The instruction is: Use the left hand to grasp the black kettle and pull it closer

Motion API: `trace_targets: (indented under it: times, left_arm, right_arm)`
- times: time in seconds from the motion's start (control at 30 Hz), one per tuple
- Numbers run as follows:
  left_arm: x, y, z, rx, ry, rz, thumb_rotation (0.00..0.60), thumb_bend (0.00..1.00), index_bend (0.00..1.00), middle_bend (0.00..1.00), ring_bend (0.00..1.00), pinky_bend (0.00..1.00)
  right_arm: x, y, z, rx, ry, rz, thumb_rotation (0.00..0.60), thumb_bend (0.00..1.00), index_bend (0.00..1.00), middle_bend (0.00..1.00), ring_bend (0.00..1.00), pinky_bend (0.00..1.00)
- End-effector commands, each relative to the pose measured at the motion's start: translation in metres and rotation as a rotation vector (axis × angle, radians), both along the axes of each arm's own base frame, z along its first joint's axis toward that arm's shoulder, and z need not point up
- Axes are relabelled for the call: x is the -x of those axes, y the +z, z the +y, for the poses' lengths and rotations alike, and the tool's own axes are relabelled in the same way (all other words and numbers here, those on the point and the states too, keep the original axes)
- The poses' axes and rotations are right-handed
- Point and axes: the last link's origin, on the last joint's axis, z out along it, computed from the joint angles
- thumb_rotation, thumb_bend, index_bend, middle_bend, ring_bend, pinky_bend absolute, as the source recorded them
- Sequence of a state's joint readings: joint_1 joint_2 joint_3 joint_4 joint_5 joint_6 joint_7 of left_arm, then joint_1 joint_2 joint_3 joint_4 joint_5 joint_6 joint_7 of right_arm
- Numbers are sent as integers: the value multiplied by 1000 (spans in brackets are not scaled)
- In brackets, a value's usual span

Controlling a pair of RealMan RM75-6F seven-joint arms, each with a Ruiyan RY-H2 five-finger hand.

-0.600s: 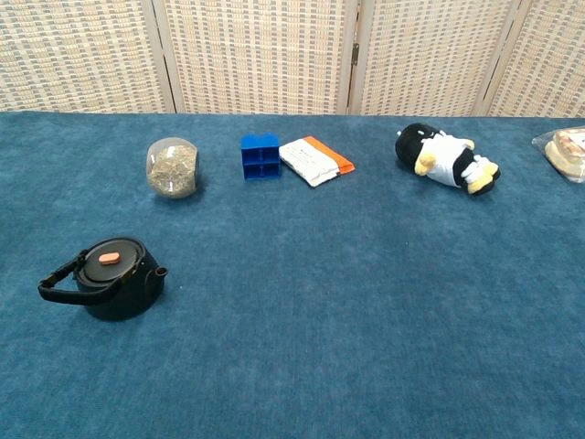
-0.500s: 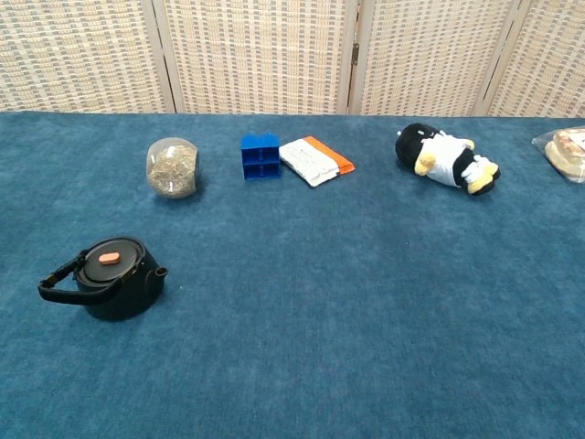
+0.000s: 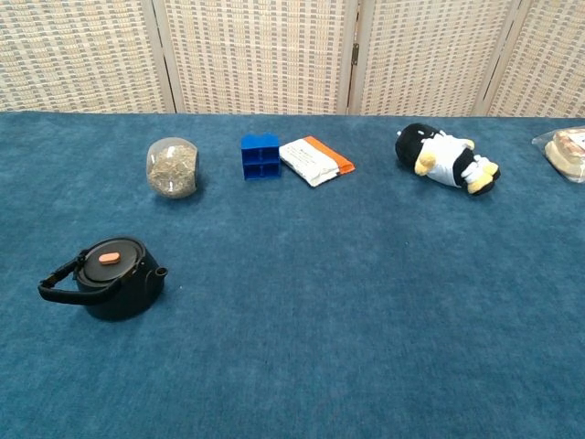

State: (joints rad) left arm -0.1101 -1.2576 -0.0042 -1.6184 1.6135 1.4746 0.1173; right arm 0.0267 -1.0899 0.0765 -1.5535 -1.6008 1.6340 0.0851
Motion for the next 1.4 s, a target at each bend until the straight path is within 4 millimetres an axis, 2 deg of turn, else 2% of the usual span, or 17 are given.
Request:
trace_targets:
  times: [0.03,0.3,0.57,0.97,1.17,1.4]
  left_arm:
    - [-3,0,6,47,-46,8,600,153,265,249,198,77]
    - [-23,-8,24,131,-197,-2,600,153,275,249,197,53]
    - [-50,-25,42,238,-344,-35,600,153,354,258,196,35]
    - [-86,-54,52,351,-492,35,600,153,386,292,196,18]
    - [-92,-69,51,404,-527,106,600,152,386,295,196,8]
    - [-90,-81,50,416,-531,168,600,152,386,297,196,5]
  right_arm:
    - [-1,0,-1,-1,-4,5,600,133,210,174,119,116]
    - [-3,-1,-4,-6,-27,11,600,133,210,174,119,116]
    - [-1,-2,-5,-10,-57,14,600,133,210,174,119,116]
    - [7,-4,-4,-16,-98,10,600,133,210,174,117,116]
    - [11,-4,-3,-18,-112,8,600,133,210,174,115,116]
    - [13,-4,-2,-18,-119,6,600,133,210,174,114,116]
